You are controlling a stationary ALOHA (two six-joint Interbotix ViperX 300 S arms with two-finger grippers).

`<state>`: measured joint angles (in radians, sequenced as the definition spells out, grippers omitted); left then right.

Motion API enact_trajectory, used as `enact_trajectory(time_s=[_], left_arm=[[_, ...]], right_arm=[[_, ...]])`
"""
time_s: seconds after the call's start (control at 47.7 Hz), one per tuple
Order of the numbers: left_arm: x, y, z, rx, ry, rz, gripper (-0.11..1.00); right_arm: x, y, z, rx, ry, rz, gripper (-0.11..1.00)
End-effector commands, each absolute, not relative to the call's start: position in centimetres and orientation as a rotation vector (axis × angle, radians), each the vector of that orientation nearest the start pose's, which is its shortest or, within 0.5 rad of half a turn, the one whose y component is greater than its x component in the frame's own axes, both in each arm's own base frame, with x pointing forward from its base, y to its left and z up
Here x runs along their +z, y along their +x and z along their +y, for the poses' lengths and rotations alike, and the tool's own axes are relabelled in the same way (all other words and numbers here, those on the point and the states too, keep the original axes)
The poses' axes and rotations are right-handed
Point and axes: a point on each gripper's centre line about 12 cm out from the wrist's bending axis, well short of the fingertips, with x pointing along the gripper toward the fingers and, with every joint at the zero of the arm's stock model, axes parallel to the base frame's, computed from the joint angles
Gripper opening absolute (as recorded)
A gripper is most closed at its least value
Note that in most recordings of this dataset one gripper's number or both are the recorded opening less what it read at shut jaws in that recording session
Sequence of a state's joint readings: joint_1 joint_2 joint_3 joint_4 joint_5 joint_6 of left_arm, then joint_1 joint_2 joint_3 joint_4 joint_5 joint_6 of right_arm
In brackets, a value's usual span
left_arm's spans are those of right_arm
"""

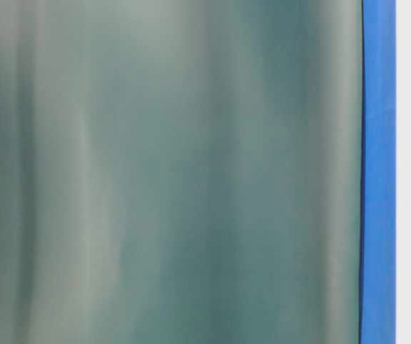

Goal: Touch the tip of the soldering iron to the mark.
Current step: 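Move the right gripper down toward the red soldering iron handle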

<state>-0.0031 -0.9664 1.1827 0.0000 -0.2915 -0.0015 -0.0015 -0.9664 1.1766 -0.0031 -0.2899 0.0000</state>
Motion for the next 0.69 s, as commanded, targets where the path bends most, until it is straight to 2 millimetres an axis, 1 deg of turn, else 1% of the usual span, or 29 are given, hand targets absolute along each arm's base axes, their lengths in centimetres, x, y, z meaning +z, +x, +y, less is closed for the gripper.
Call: enact_trajectory(time_s=[0.0, 0.126, 0.378, 0.525, 0.671], left_arm=[[29.6, 19.9, -0.2, -0.013, -0.01, -0.092, 0.0], [29.4, 19.9, -0.3, -0.016, -0.008, -0.084, 0.0], [29.3, 20.0, -0.3, -0.015, -0.01, -0.081, 0.0], [29.3, 19.9, -0.3, -0.016, -0.01, -0.081, 0.0], [29.4, 19.9, -0.3, -0.016, -0.01, -0.084, 0.0]], right_arm=[[30.0, 20.1, 0.1, 0.005, -0.003, -0.094, 0.0], [29.7, 20.2, 0.1, 0.004, 0.0, -0.06, -0.06], [29.8, 20.6, 0.4, 0.021, 0.054, -0.05, -0.06], [29.8, 21.6, 1.1, 0.052, 0.071, -0.023, -0.06], [29.9, 23.1, 1.9, 0.082, 0.088, 0.01, -0.04]])
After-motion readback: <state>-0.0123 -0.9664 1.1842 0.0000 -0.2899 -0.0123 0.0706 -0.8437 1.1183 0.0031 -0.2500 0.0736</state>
